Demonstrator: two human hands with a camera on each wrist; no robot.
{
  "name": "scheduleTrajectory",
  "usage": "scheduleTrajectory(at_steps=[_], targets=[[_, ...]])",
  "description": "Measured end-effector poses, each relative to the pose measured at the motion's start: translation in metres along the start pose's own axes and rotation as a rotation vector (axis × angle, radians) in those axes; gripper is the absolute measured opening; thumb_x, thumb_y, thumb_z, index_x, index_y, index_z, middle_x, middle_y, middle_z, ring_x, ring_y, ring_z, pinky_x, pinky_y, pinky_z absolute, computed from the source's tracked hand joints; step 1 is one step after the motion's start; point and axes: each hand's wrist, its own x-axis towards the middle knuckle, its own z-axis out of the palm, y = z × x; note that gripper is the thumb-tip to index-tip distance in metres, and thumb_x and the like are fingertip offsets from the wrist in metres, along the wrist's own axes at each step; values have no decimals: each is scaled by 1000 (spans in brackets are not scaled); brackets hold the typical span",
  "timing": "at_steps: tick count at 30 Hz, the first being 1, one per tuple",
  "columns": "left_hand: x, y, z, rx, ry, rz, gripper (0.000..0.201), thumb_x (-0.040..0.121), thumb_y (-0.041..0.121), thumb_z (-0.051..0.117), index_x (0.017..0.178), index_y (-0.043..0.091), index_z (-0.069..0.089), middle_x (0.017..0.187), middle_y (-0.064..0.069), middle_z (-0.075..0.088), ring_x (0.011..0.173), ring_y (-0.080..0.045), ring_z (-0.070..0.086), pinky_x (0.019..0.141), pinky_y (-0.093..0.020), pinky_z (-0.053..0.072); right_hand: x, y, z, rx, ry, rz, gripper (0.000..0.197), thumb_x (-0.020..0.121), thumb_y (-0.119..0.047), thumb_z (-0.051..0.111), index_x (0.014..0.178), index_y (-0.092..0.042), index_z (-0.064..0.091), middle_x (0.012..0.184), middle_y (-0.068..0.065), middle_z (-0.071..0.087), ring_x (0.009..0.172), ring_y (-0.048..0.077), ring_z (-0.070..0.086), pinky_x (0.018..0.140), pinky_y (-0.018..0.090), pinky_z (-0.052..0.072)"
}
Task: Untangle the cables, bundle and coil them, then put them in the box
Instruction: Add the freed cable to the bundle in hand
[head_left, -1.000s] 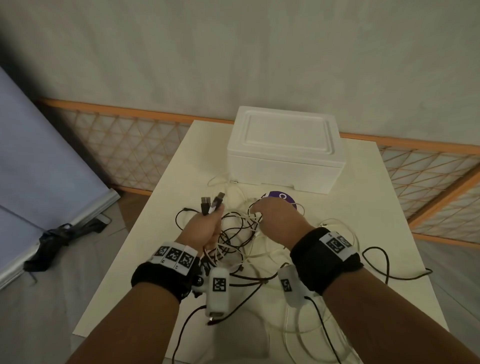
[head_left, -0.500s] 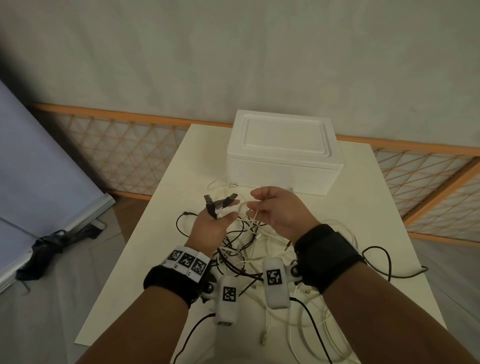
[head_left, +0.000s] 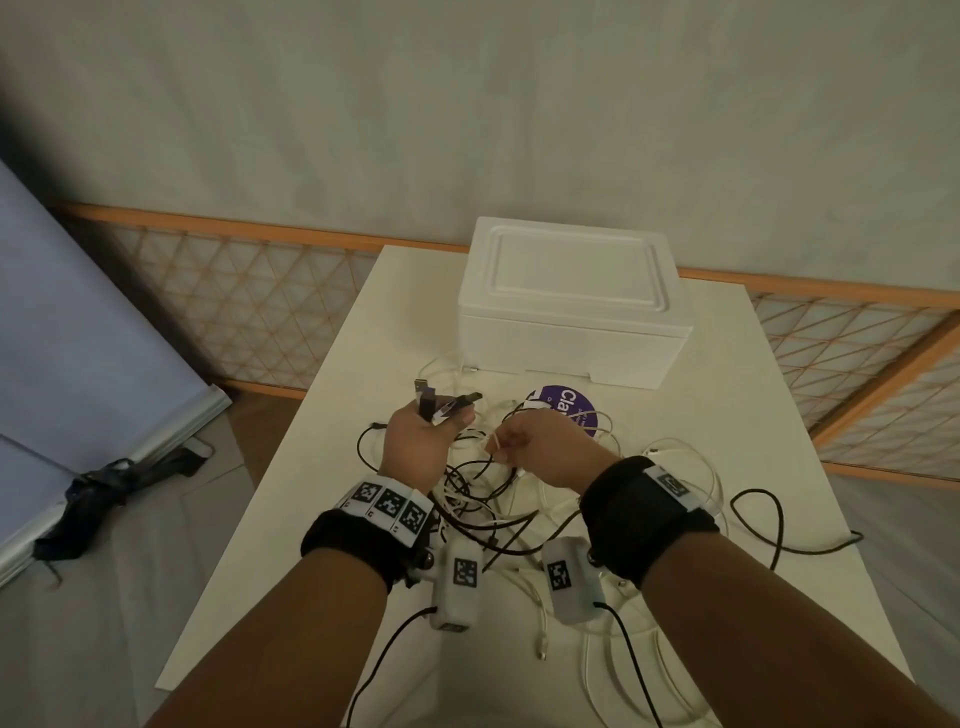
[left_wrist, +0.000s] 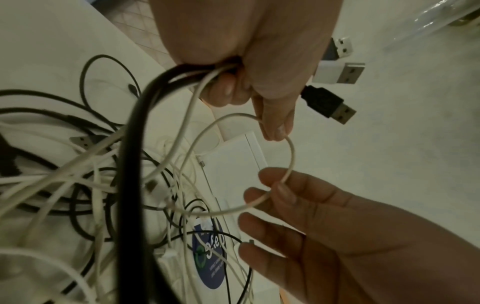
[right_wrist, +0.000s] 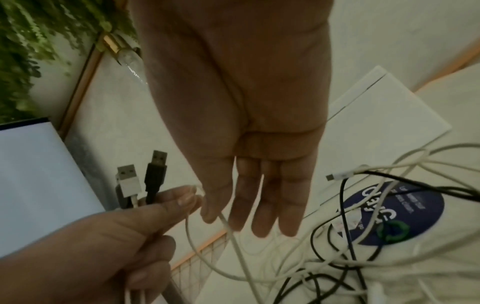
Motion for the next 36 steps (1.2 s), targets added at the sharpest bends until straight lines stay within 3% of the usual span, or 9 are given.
scheduleTrajectory(at_steps=[4,9,14,21,24,27,30,33,36], targets=[[2,-10,-4,80,91,-119,21,85,26,71,102,16,63,91,2,63,85,-17,60,80,-30,47,2,0,2,362,53,35,20,87,9,45,89,-2,61,71,-1,58,64,13,56,58,21,46],[-3,-8,-8,-594,-248,-528,24,100,26,47,94,9,63,91,-5,74,31,-4,27,32,-15,25,-3,-1,0,228,-40,-46,16,90,2,48,90,-5,62,75,-2,60,63,8,56,55,17,46],[10,10,-4,-796,-189,-508,29,102,24,40,90,10,62,76,4,74,27,-3,26,28,-14,25,-5,23,-1,-519,-134,-153,28,95,-12,47,112,-21,68,112,-4,66,104,12,59,90,25,45],[22,5,0,-878,-63,-485,23,101,23,43,96,14,63,72,9,69,29,-3,26,29,-15,25,-17,55,-13,-997,-361,67,30,92,-31,49,108,-13,68,104,5,65,95,26,61,84,33,50],[21,4,4,-850,-66,-469,17,100,21,47,100,16,63,71,6,70,30,-3,26,30,-14,25,-14,59,-15,-991,-247,46,30,93,-20,45,116,-15,64,111,4,62,102,24,59,88,35,48],[10,3,16,-764,-127,-475,15,99,18,49,93,13,63,94,-1,73,32,-4,25,32,-16,26,-7,34,-12,-566,11,-129,35,97,-21,43,129,-22,56,125,1,59,117,20,54,98,31,43],[-4,0,27,-675,-191,-457,15,96,22,54,94,13,67,71,1,63,36,-4,27,35,-19,25,3,7,-2,-228,101,-193,31,97,-28,49,126,-22,57,108,-2,66,101,13,59,90,27,45],[-7,2,28,-664,-188,-454,17,97,21,52,94,12,66,61,4,58,35,-4,27,34,-17,25,6,5,-1,-250,145,-206,22,95,-19,49,114,-20,60,90,-3,66,84,12,59,78,27,47],[7,6,14,-776,-99,-469,18,100,20,48,93,13,63,83,2,73,33,-3,24,31,-15,25,-3,20,-11,-535,19,-235,24,96,-17,43,110,-20,62,103,1,67,95,18,60,83,31,47]])
